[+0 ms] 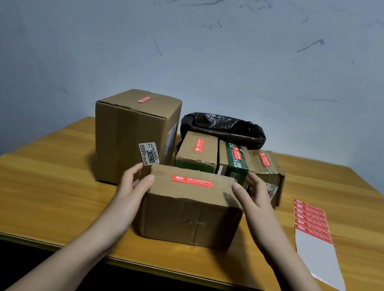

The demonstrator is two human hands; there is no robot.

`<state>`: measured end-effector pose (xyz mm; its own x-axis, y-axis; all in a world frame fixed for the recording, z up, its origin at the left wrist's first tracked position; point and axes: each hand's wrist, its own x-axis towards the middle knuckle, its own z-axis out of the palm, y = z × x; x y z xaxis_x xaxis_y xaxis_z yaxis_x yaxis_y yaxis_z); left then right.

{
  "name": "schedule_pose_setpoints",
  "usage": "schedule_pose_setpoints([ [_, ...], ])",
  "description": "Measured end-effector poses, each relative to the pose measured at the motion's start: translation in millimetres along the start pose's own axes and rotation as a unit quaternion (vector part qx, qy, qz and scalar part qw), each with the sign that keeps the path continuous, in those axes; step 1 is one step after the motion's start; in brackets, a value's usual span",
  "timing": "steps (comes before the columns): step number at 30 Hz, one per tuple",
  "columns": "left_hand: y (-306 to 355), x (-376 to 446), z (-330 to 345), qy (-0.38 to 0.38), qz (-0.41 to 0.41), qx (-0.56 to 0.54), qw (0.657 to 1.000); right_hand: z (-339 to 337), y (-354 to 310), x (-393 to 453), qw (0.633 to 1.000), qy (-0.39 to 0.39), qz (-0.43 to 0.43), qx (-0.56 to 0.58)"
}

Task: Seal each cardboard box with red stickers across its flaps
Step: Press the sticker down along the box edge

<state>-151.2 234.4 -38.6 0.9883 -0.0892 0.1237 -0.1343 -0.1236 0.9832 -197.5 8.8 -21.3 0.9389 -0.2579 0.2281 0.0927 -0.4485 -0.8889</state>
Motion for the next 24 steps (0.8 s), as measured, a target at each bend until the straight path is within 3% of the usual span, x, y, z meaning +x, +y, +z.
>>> schedule_pose_setpoints([
  [4,-15.7,13.8,0.1,-0.014,-0.104,-0.085,0.991,10.1,3.4,-0.3,0.984,-0.06,0.118,0.119],
  [7,-18.9,6.1,4.5,-0.048,-0.117,-0.133,0.983,16.2,6.4,-2.0,0.975,-0.055,0.146,0.16],
  [11,-20.3,4.3,11.6,-0.034,-0.116,-0.162,0.979,21.8,4.9,-5.2,0.972,-0.052,0.142,0.178],
  [17,-28.6,7.0,-2.8,-0.068,-0.078,-0.129,0.986,21.3,-1.7,-2.8,0.975,-0.012,0.12,0.185],
  [24,-7.8,-8.4,-36.7,-0.098,0.064,-0.022,0.993,21.9,-26.6,7.9,0.979,-0.013,0.087,0.182],
])
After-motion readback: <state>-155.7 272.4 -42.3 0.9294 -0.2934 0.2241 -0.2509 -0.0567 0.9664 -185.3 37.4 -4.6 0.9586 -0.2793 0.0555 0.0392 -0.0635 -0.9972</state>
